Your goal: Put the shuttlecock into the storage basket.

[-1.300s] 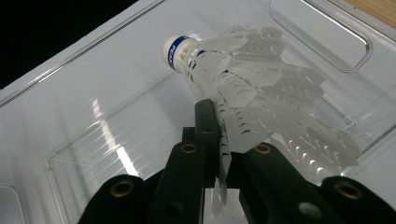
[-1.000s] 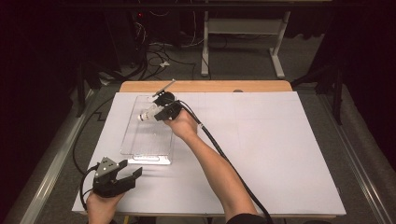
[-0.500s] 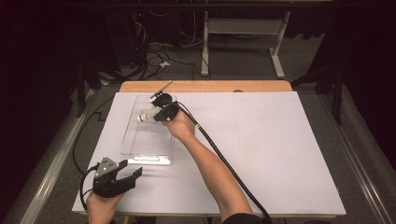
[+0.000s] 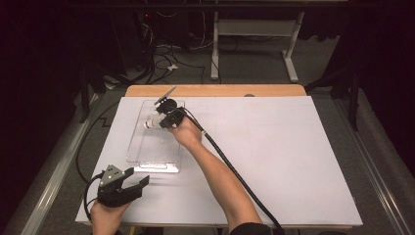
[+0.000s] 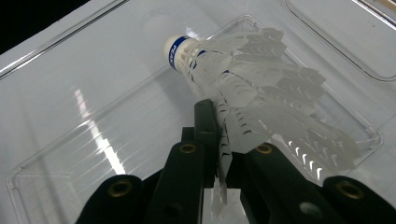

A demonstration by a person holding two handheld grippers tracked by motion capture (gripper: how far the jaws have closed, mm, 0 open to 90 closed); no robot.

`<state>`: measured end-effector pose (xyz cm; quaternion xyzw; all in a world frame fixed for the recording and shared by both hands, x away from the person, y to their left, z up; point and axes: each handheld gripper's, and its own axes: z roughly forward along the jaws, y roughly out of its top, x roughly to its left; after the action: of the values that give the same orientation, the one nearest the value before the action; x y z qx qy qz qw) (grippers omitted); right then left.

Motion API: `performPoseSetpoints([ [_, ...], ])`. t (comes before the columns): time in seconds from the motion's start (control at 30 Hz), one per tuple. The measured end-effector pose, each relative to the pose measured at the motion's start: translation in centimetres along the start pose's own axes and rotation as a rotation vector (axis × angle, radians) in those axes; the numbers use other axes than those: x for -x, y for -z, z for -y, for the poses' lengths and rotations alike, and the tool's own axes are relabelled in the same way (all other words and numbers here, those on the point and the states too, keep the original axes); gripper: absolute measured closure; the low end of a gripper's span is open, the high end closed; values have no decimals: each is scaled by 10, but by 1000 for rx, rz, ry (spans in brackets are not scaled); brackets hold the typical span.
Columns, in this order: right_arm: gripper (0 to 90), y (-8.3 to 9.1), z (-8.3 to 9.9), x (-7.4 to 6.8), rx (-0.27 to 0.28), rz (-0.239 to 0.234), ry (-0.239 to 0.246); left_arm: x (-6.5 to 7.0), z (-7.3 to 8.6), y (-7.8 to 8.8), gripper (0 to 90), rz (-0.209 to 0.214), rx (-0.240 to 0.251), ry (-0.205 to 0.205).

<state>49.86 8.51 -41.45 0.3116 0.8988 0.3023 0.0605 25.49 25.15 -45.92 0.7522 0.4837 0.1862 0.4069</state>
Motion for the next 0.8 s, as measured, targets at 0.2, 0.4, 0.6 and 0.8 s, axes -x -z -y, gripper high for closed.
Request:
performPoseSetpoints([
  [0.2,877,-2,0,-1,-1,7,-1,0,0,0,344,2,-1,-2],
  [0.4,858,-5,-2,-2,-7,18,5,0,0,0,344,3,-1,-2],
  [0.6,853,-7,-3,-3,-15,25,10,0,0,0,344,4,-1,-5],
  [0.8,850,-9,-3,-3,-20,29,14,0,0,0,344,4,-2,-5],
])
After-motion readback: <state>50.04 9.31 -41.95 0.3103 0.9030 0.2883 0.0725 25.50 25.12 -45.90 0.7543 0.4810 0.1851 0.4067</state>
